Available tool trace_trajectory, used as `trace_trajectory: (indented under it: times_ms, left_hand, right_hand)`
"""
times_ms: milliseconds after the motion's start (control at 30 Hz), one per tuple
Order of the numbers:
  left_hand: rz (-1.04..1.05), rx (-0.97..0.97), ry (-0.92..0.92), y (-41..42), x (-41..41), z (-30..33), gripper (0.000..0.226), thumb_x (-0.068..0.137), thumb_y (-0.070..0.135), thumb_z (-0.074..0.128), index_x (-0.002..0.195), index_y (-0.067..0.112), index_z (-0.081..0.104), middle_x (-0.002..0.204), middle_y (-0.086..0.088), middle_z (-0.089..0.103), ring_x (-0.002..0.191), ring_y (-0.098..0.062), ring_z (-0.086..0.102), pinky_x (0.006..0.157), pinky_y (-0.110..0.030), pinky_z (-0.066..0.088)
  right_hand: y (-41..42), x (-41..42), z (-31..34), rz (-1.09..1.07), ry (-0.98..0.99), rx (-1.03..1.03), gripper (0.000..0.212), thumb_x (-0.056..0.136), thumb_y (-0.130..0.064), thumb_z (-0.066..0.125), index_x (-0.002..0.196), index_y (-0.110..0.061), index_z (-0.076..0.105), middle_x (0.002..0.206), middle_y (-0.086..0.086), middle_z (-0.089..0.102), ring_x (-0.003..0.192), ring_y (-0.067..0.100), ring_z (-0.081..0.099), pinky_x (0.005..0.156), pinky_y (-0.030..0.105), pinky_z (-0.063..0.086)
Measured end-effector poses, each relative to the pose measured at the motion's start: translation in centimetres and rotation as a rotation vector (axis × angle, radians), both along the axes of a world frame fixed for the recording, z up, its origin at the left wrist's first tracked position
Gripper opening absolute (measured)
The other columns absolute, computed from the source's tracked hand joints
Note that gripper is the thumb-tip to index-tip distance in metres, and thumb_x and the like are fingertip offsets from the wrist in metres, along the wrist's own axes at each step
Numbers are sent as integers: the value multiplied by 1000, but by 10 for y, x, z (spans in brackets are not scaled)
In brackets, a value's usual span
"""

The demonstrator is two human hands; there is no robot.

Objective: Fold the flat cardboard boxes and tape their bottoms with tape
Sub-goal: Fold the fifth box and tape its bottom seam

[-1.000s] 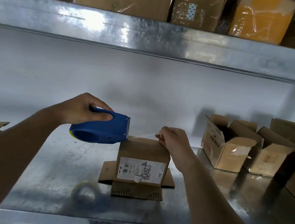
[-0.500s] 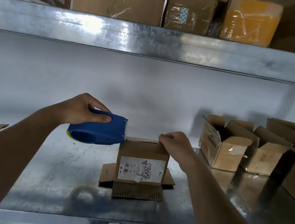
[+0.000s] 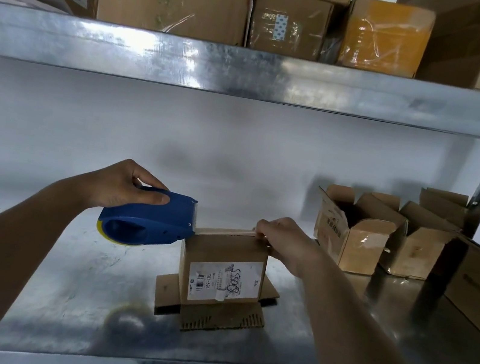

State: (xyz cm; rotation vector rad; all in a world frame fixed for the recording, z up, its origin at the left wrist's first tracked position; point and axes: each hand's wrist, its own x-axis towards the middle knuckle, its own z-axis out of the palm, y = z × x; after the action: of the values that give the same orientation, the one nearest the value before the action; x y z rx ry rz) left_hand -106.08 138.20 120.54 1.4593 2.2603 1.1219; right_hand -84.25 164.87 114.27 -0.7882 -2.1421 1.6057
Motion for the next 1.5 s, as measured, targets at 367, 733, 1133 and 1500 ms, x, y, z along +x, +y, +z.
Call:
trace_trajectory:
  times_ms: [367, 733, 1133, 1500]
  left_hand:
    - [38, -49, -50, -11, -2, -3, 87, 36, 93, 78, 104, 39, 82, 97, 4, 81, 84, -19, 78, 78, -37, 63]
    - [93, -91, -2, -5, 4, -2, 44, 68, 63, 82, 102, 35, 83, 93, 9, 80, 81, -15, 77, 79, -37, 63]
    - [132, -130, 56, 0, 5, -3, 11, 89, 40, 79, 99, 36, 83, 90, 9, 80, 81, -14, 77, 79, -34, 62]
    - [136, -101, 34, -3, 9, -5, 14, 85, 43, 81, 98, 37, 83, 87, 11, 79, 79, -13, 76, 76, -32, 62]
  right_hand:
    - [10, 2, -18, 28, 108, -238, 14, 96, -3, 57, 83, 0, 63, 90, 16, 70, 82, 21, 69, 76, 25, 59]
    - [15, 10, -30, 108, -87, -154, 28, 101, -30, 55, 103, -9, 73, 97, 10, 71, 85, 26, 71, 77, 39, 58]
    - [10, 10, -27, 111, -407, -93, 53, 101, -57, 45, 109, -9, 67, 104, 11, 70, 89, 24, 64, 77, 35, 51]
    - [-4, 3, -27, -83, -122, -427, 21, 104, -30, 59, 95, -11, 65, 80, 9, 63, 71, 20, 57, 54, 29, 38]
